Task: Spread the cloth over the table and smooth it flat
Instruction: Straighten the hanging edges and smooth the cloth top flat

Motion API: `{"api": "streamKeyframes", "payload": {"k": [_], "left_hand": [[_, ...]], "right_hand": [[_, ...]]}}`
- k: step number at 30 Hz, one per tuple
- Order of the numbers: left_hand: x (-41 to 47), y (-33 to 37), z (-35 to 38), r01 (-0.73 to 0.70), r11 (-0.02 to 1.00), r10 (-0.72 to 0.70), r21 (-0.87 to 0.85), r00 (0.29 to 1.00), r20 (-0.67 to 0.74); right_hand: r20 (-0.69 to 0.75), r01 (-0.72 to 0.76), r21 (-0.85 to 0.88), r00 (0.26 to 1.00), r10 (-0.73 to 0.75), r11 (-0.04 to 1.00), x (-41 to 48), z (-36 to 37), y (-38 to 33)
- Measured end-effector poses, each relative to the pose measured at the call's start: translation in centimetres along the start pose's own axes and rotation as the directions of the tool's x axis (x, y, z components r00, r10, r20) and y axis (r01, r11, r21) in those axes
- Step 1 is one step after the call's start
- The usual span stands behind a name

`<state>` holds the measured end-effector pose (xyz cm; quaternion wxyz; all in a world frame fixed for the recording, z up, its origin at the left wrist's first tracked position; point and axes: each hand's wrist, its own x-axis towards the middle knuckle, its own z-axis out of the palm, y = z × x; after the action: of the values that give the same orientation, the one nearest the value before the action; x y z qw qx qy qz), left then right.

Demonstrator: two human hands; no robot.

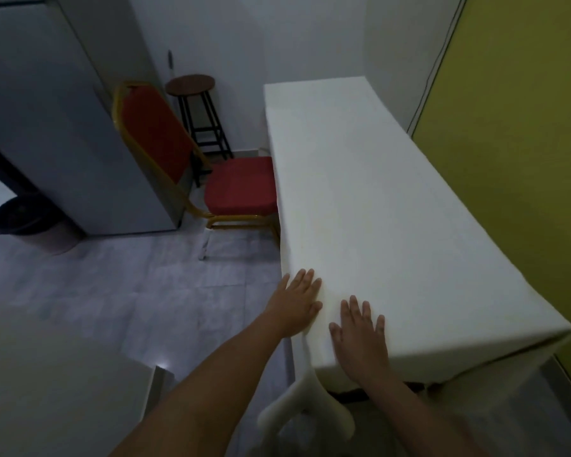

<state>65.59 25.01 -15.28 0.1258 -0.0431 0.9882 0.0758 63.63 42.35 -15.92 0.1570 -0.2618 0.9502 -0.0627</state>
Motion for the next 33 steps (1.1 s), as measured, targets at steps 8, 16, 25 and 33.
{"api": "streamKeyframes", "payload": {"k": [8, 16, 25, 33], "left_hand": [[5.1, -3.7, -0.3, -0.217, 0.975, 0.217, 0.044, 0.976, -0.008], [11.3, -11.3, -2.3, -0.507, 0.860, 0.502, 0.063, 0.862, 0.075], [16.2, -16.1, -4.2, -0.534, 0.841, 0.528, 0.081, 0.845, 0.088], [19.3, -12.0, -5.5, -0.690, 0.721, 0.682, 0.066, 0.723, 0.108]], "right_hand": [[-0.131, -0.240, 0.021, 0.962, 0.240, 0.971, 2.3, 0.9, -2.9], [-0.207, -0.571, 0.197, 0.770, 0.603, 0.797, 7.9, 1.5, -10.8], [-0.235, -0.658, 0.305, 0.649, 0.724, 0.689, 8.2, 1.4, -12.7], [-0.124, -0.864, 0.340, 0.350, 0.928, 0.372, 9.7, -0.1, -7.5]]}}
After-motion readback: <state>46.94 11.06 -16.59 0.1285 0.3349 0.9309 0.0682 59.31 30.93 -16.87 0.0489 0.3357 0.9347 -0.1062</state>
